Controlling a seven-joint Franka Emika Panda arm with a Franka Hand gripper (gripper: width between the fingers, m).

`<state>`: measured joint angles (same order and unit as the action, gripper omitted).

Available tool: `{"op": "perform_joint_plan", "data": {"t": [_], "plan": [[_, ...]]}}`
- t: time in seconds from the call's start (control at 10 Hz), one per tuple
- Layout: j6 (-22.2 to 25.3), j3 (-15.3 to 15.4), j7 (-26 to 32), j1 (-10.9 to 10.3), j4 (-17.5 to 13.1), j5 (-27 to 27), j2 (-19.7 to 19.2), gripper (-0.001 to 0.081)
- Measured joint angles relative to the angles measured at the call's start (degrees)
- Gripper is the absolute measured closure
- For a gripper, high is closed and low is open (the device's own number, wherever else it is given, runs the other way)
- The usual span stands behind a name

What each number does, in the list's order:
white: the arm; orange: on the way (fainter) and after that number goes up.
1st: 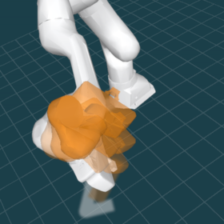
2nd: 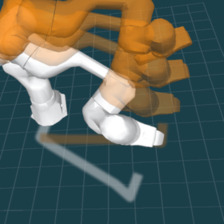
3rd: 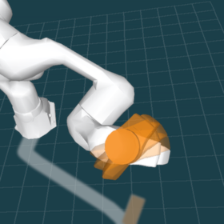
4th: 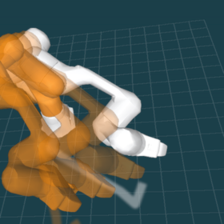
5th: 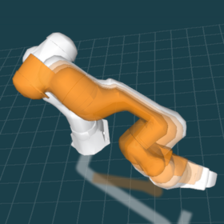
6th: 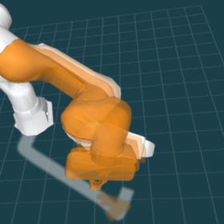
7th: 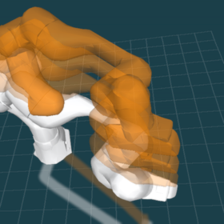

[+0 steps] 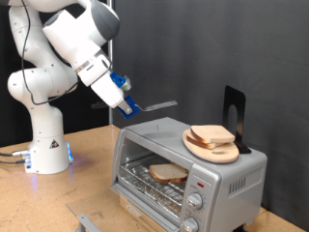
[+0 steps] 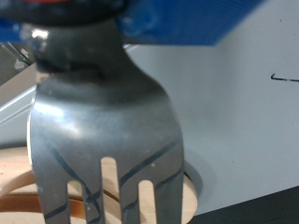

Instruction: Make a piece of toast with the oven

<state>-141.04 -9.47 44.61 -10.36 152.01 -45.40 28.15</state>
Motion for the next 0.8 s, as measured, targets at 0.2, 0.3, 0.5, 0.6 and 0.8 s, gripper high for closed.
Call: {"op": "perform_joint_plan", "data": {"t": [0.2,0.3,0.5,0.6,0.8], "plan": [[0.6,-0.4,2.4,-1.4,-0.6,-3.8,0.1,0.0381],[1.3,-0.2,2.4,-2.3,-1.0,-4.8,0.4,0.0381],[1.6,1.0,2.0,-3.8,-1.5,-5.8,1.5,0.0381],[1.6,2.2,1.0,-4.1,-1.5,-5.9,2.0,0.0381],[1.3,4.7,-1.0,-4.3,-1.4,-5.9,2.3,0.0381]]}}
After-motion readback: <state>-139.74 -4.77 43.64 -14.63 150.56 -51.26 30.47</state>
